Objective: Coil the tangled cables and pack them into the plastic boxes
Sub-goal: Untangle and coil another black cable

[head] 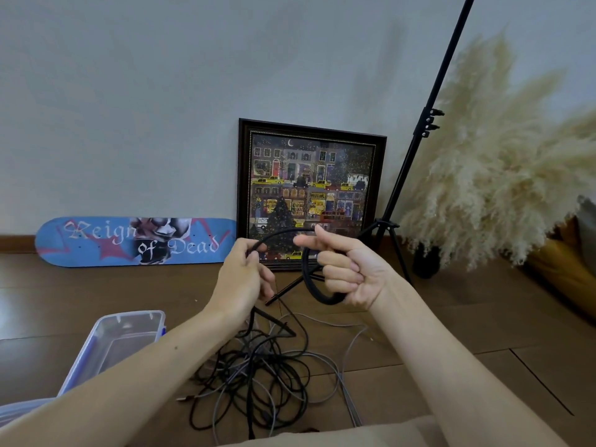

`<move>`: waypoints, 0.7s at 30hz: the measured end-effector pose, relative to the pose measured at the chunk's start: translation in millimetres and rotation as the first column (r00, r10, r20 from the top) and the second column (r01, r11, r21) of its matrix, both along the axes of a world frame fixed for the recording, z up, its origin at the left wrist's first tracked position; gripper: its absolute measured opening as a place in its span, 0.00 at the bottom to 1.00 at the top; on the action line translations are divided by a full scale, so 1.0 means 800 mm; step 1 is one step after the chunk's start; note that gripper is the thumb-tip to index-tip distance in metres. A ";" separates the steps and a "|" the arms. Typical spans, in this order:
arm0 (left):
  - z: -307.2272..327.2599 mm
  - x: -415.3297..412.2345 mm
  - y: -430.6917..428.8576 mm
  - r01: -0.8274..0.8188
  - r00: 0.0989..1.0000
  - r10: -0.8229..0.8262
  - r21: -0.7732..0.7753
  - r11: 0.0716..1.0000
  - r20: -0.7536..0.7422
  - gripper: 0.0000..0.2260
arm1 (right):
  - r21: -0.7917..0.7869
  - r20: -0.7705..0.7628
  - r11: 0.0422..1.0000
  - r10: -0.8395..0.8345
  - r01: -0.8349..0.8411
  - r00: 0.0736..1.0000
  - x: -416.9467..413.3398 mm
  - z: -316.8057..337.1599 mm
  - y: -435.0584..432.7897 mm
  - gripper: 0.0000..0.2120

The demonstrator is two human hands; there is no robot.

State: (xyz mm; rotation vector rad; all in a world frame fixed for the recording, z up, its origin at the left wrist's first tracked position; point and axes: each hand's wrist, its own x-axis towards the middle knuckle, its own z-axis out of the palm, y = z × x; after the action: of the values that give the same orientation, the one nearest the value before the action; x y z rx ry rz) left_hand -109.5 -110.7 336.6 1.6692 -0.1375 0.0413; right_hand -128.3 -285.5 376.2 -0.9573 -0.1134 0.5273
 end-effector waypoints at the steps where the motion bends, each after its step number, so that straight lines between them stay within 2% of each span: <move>1: 0.001 0.000 0.001 -0.013 1.000 0.013 -0.003 1.000 0.006 0.11 | -0.058 -0.020 0.998 -0.014 0.013 1.000 -0.002 0.001 0.001 0.17; 5: -0.004 -0.005 0.005 0.050 0.998 -0.049 0.017 0.999 -0.043 0.10 | -0.088 -0.028 0.994 -0.066 0.064 0.997 -0.005 0.006 0.001 0.20; 8: -0.014 -0.010 0.000 0.151 0.982 -0.142 0.065 0.986 -0.125 0.11 | -0.010 -0.036 0.995 -0.096 0.095 0.995 -0.005 0.009 0.000 0.26; 13: -0.025 -0.008 -0.004 0.277 0.954 -0.240 0.224 0.934 -0.180 0.11 | 0.153 -0.124 0.987 -0.023 0.042 0.992 -0.002 0.004 -0.005 0.36; 17: -0.035 -0.012 -0.012 0.367 0.923 -0.318 0.250 0.896 -0.215 0.09 | 0.208 -0.123 0.978 0.044 -0.018 0.991 0.001 0.001 -0.004 0.32; 21: -0.033 -0.023 -0.024 0.425 0.900 -0.382 0.228 0.876 -0.209 0.08 | 0.219 -0.113 0.973 -0.046 0.071 0.992 0.002 0.000 0.002 0.35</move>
State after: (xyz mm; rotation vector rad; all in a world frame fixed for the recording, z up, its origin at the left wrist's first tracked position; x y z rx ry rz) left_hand -127.9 -130.2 309.9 1.8759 -0.3851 -0.4467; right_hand -126.6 -283.9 376.0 -0.7100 -0.0457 0.4993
